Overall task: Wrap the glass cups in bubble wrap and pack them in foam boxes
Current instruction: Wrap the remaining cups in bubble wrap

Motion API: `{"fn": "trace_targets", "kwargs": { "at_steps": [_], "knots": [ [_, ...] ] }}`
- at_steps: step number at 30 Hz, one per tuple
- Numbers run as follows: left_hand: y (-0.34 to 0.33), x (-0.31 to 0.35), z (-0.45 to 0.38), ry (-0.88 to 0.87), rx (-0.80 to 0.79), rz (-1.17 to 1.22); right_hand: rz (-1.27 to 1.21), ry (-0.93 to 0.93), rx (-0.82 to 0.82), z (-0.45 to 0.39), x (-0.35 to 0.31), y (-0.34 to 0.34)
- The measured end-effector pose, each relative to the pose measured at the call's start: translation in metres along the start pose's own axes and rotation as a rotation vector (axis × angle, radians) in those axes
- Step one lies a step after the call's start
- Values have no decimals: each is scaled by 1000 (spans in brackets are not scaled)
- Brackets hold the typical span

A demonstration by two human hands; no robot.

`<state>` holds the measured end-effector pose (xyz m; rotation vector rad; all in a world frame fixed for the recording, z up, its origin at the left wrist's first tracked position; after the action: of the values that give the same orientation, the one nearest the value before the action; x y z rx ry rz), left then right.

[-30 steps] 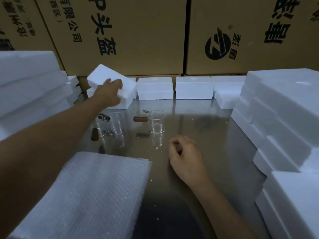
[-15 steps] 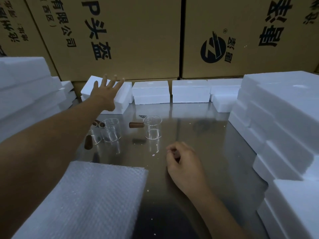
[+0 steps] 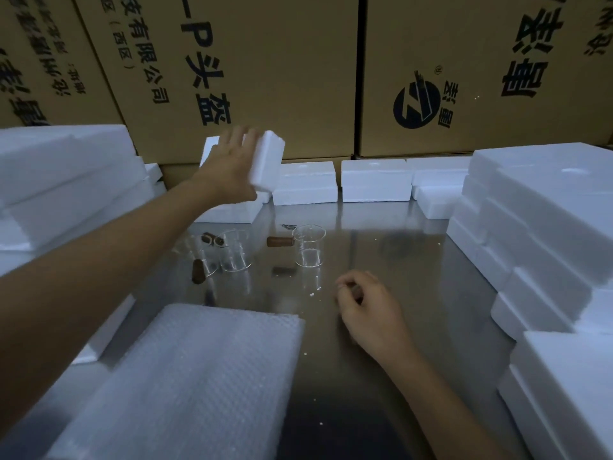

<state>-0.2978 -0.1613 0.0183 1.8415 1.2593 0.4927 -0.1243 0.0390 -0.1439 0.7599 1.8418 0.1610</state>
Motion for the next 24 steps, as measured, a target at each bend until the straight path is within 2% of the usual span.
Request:
{"fn": "trace_targets", "kwargs": {
  "at_steps": [2,4,6,10,12,14,17,20,21,24],
  "knots": [
    [33,14,13,17,87,194,-42,-49,-15,0,1,2],
    [61,26,34,76,128,491,-107,-110,-9,1,5,5],
    [79,37,65,177,140,756,-185,-181,42,3,8,12],
    [84,61,134,416,88,1132,-390,-254,183,18,2,31],
    [70,77,167,556,39,1256,-311,-138,304,31,-12,52],
    [52,100,196,658,-34,1362,-144,58,414,48,-34,72],
    [31,143,220,641,-181,1595,47,304,407,75,-66,74],
    [30,168,226,476,-287,1721,127,346,341,94,-76,68],
    [30,165,228,489,-297,1716,155,340,324,97,-77,67],
    [18,137,238,675,-289,1583,296,321,309,102,-77,67]
  ]
}}
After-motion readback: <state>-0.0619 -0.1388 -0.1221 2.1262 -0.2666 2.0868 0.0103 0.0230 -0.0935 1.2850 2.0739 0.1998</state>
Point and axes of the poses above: each hand's wrist, its own z-axis away from the middle knuckle, its own y-axis out of the back of the hand, x = y × z, the point moved 9 cm from there along -z, towards the middle knuckle, and after that the axes turned 5 degrees about x, right-handed, at the moved point
